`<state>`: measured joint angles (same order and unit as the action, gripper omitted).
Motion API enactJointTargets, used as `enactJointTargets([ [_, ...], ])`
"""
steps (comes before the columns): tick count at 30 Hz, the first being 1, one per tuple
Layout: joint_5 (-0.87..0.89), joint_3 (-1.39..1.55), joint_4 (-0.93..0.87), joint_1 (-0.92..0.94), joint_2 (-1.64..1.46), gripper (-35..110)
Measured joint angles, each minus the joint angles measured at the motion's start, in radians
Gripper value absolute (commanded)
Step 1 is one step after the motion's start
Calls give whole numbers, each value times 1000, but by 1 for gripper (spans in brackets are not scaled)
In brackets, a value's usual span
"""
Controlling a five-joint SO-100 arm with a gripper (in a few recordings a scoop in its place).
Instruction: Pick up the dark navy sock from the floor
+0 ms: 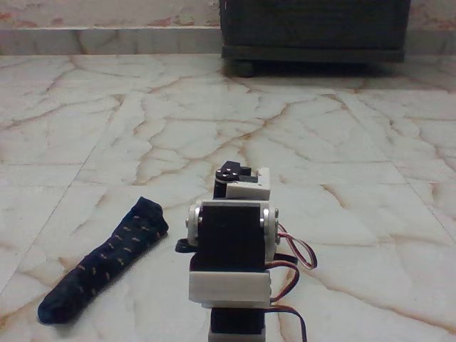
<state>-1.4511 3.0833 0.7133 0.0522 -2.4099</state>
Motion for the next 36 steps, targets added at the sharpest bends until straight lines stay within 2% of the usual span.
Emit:
enactJointTargets([
  [15,-55,-8,-11,6,44,0],
  [20,81,-152,-26,-41,178,1],
  [29,187,-367,-308,-123,371,2],
  [36,353,-480,-407,-215,554,3],
])
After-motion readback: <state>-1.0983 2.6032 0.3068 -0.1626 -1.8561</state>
